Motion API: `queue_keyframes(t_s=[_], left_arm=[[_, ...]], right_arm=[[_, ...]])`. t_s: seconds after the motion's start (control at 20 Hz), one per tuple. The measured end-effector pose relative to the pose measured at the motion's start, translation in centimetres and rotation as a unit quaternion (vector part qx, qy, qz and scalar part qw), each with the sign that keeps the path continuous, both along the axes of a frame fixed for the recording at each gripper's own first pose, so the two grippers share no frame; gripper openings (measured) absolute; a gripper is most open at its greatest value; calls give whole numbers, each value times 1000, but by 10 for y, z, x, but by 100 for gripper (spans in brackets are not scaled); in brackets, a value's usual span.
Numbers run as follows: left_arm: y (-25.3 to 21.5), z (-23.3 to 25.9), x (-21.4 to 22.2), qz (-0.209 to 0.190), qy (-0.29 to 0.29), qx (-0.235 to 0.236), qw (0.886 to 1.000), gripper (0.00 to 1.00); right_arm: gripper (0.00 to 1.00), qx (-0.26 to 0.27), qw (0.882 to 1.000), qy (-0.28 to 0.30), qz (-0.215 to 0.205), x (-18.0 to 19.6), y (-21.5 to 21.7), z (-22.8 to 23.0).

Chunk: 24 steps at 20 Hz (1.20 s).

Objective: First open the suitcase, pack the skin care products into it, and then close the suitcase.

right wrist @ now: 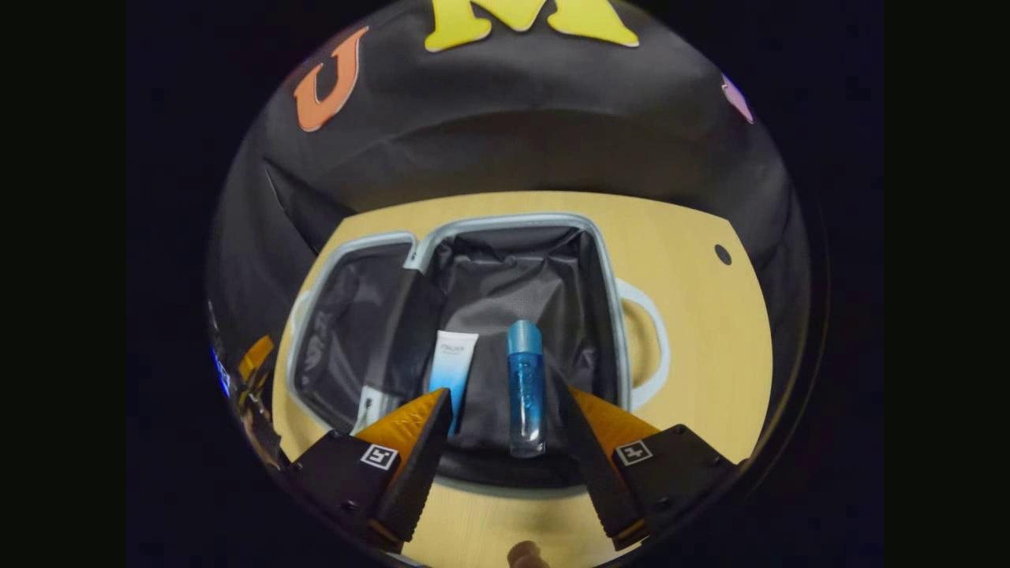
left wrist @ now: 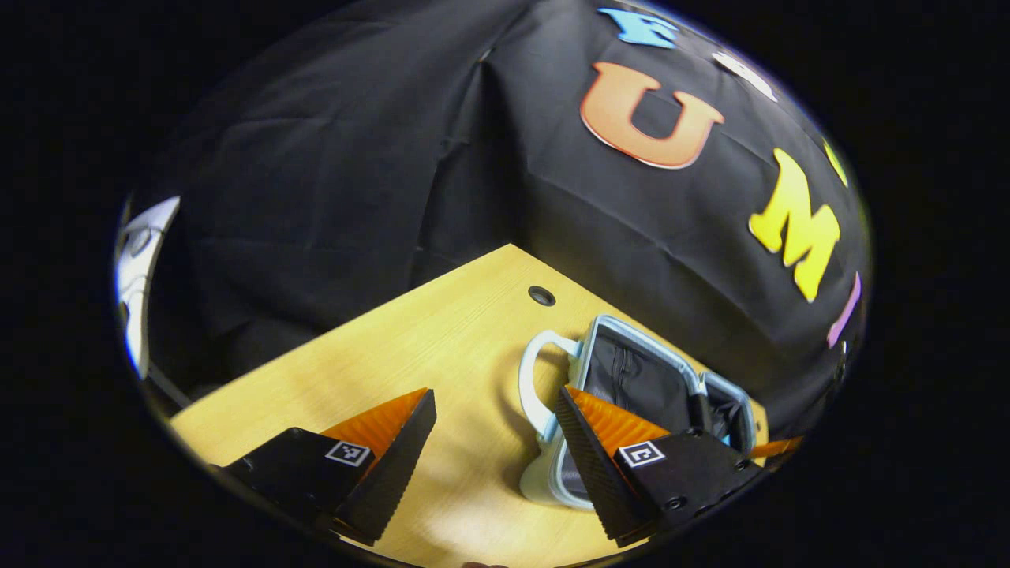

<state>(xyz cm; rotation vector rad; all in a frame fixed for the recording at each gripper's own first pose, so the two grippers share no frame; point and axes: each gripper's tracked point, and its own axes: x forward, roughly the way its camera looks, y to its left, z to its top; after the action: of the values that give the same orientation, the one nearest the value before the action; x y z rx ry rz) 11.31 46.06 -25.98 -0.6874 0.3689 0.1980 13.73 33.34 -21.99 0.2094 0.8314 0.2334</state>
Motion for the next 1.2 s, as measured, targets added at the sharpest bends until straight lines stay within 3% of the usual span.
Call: queue_keyframes(t_s=[0.2,0.35,0.4,0.6,0.65,0.7,0.75,0.95,1.2], left_arm=[[-11,-17,24,-1,-18,-128,992,96],[-18,-21,45,-1,-34,-191,981,94],[-20,-23,54,-2,-35,-203,979,78],[-35,-22,70,-25,-32,-258,965,55],[-31,-28,69,-19,-19,-250,968,43],[-32,-37,71,-13,-6,-248,969,22],[-30,-32,70,-12,-2,-249,968,19],[-29,-21,67,-17,17,-195,981,7],[-28,47,65,-7,-7,-119,993,5]], right_arm=[[80,15,999,-37,-13,-46,-48,55],[79,12,998,-63,-30,-70,-84,83],[82,11,997,-70,-37,-76,-94,89],[82,10,994,-86,-68,-98,-124,103],[83,16,993,-87,-75,-102,-129,105],[83,19,992,-90,-84,-105,-135,108],[80,20,992,-92,-89,-109,-140,109],[83,22,987,-111,-110,-117,-160,119],[80,20,977,-158,-140,-117,-192,147]])
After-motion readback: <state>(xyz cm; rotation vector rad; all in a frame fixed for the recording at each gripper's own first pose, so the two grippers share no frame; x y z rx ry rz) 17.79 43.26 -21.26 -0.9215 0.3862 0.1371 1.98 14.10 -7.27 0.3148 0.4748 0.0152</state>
